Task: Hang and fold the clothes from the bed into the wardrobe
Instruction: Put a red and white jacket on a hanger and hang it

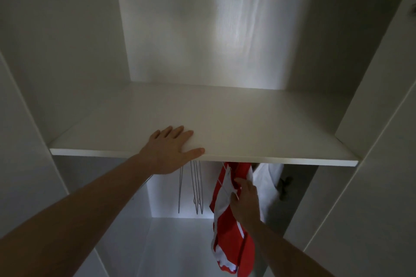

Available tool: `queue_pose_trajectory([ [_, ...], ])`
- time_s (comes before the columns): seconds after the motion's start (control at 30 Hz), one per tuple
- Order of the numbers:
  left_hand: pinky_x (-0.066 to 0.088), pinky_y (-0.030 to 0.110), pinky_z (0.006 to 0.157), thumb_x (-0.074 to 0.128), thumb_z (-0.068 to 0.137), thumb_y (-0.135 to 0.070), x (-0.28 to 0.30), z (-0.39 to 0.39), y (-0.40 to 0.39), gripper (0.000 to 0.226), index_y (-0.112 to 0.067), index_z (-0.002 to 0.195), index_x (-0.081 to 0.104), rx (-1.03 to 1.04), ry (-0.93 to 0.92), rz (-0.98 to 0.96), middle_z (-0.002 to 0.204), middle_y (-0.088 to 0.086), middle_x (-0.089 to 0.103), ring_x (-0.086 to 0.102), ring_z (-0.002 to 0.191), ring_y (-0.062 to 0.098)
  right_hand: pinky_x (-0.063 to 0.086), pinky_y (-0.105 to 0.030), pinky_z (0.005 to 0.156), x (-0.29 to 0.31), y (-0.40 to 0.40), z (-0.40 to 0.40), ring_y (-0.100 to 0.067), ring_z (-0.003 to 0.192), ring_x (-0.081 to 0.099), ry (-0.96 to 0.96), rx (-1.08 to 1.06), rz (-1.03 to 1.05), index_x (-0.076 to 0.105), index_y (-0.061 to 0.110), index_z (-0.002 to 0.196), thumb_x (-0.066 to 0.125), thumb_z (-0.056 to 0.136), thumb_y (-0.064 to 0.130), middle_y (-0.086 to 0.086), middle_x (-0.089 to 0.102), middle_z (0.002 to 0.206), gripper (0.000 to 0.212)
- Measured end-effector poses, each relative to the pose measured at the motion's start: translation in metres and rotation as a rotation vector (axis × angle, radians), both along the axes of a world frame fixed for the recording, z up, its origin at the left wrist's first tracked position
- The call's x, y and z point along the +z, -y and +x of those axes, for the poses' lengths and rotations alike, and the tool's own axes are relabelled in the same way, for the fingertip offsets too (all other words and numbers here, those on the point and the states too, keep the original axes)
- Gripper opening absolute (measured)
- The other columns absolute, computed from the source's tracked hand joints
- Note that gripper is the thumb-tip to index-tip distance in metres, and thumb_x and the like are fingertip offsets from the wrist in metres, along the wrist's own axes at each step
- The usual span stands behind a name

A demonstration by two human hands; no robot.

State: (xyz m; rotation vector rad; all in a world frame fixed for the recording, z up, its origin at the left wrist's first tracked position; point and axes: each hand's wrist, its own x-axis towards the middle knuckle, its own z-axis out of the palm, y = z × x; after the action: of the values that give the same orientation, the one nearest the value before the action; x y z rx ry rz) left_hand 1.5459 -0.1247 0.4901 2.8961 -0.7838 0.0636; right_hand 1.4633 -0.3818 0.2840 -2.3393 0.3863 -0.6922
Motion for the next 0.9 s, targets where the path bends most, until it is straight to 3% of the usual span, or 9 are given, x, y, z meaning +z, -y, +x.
queue_pose_trajectory([
  [0.17,0.005,0.048,0.127,-0.006,0.058,-0.105,-0.002,0.001,0.001,0.121,-0.043,0.16,0.011,0.009,-0.004,-0.01,0.172,-0.007,0.007,0.006,0.158,0.022,0.043,-0.03,0.113,-0.001,-0.001,0.025,-0.02,0.128,0.054,-0.262,0.004,0.013,0.05,0.012,0.141,0.063,0.093,0.006,-0.001,0.057,0.137,0.051],
  [0.3,0.003,0.047,0.126,-0.003,0.064,-0.104,-0.005,0.003,0.0,0.115,-0.044,0.16,0.01,0.009,0.009,-0.016,0.172,-0.009,0.007,0.005,0.158,0.02,0.051,-0.028,0.102,-0.007,-0.001,0.04,-0.018,0.116,0.062,-0.412,0.036,-0.015,0.053,0.011,0.137,0.058,0.1,0.015,-0.002,0.064,0.126,0.037],
  [0.37,0.004,0.047,0.126,-0.001,0.066,-0.104,-0.006,0.004,0.0,0.112,-0.043,0.16,0.01,0.009,0.02,-0.019,0.172,-0.009,0.008,0.006,0.158,0.02,0.049,-0.025,0.102,-0.011,-0.003,0.044,-0.018,0.12,0.061,-0.477,0.058,-0.032,0.053,0.013,0.138,0.055,0.103,0.023,-0.002,0.063,0.131,0.037],
  [0.5,0.003,0.046,0.126,-0.002,0.067,-0.103,-0.006,0.004,0.001,0.112,-0.043,0.16,0.01,0.005,0.02,-0.016,0.172,-0.01,0.007,0.005,0.158,0.018,0.049,-0.035,0.101,-0.018,-0.011,0.049,-0.03,0.121,0.061,-0.597,0.119,0.026,0.061,0.008,0.132,0.049,0.103,0.018,-0.013,0.064,0.13,0.033],
  [0.57,0.002,0.046,0.126,-0.002,0.066,-0.103,-0.006,0.003,0.001,0.114,-0.042,0.161,0.01,0.004,0.023,-0.019,0.171,-0.011,0.007,0.005,0.158,0.017,0.054,-0.035,0.092,-0.019,-0.017,0.051,-0.027,0.105,0.067,-0.576,0.109,0.096,0.067,0.006,0.119,0.049,0.104,0.016,-0.013,0.069,0.113,0.026],
  [0.63,0.003,0.045,0.127,-0.002,0.066,-0.103,-0.005,0.002,0.001,0.114,-0.042,0.161,0.01,0.002,0.023,-0.022,0.171,-0.011,0.007,0.005,0.158,0.017,0.057,-0.026,0.078,-0.02,-0.025,0.05,-0.014,0.081,0.066,-0.484,0.083,0.205,0.068,0.007,0.104,0.052,0.106,0.015,-0.004,0.069,0.091,0.018],
  [0.7,0.003,0.045,0.126,-0.002,0.065,-0.103,-0.004,0.001,0.001,0.114,-0.042,0.161,0.011,0.006,0.026,-0.025,0.171,-0.011,0.008,0.006,0.158,0.018,0.051,-0.016,0.064,-0.018,-0.031,0.046,-0.007,0.07,0.06,-0.394,0.067,0.289,0.068,0.008,0.096,0.053,0.105,0.01,0.002,0.065,0.081,0.017],
  [0.9,0.007,0.046,0.127,-0.005,0.06,-0.105,-0.005,-0.001,0.003,0.119,-0.042,0.16,0.015,0.016,0.036,-0.039,0.171,-0.01,0.013,0.009,0.157,0.019,0.057,-0.039,0.068,-0.01,-0.031,0.025,-0.021,0.067,0.066,-0.25,0.071,0.486,0.068,0.0,0.085,0.053,0.098,-0.002,-0.015,0.071,0.077,0.021],
])
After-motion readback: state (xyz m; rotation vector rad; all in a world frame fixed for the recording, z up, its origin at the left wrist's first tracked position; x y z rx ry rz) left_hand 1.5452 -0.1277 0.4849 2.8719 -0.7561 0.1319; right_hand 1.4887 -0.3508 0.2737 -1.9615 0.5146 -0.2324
